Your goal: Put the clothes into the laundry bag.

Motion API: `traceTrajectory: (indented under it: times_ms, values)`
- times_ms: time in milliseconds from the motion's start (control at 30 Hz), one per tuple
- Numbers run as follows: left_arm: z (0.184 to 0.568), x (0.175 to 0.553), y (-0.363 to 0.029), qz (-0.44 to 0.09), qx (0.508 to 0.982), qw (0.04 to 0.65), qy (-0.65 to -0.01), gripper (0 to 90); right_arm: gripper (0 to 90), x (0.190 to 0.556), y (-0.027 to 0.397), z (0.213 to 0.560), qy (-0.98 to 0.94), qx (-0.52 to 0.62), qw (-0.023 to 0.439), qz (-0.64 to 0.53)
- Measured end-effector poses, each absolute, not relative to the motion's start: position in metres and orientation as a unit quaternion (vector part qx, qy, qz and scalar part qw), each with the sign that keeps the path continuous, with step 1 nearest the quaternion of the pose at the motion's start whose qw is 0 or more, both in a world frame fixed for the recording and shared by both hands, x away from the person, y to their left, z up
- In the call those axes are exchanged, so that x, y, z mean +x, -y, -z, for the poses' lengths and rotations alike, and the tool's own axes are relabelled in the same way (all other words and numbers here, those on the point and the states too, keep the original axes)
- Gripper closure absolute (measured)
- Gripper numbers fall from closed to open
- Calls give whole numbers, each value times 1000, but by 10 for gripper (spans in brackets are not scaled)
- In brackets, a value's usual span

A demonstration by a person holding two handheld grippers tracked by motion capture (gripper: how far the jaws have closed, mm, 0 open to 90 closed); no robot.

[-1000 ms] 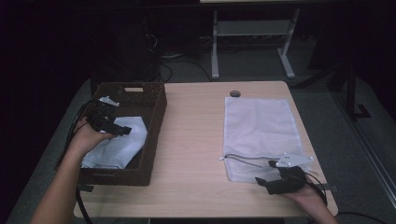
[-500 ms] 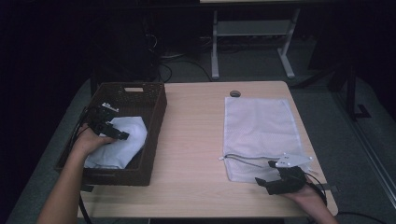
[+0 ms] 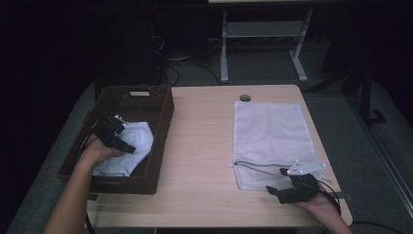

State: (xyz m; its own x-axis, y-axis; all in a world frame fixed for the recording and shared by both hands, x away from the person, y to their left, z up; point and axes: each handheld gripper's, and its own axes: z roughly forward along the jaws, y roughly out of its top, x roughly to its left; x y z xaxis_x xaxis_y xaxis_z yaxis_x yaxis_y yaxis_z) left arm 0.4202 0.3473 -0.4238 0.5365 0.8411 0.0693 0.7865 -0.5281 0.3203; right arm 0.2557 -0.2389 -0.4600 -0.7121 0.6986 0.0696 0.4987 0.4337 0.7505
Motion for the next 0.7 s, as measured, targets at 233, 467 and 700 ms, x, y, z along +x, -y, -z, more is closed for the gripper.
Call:
traceTrajectory:
  times_ms: [233,467,700]
  values:
    - [428,423,-350,-92,866,132,-474,87,163,256,238,460,-838,356,127,-393]
    - [428,424,-351,-82,865,137,-475,141,164,256,238,460,-840,354,125,-392]
    - [421,421,-352,-66,868,152,-467,487,164,256,237,460,-840,353,124,-392]
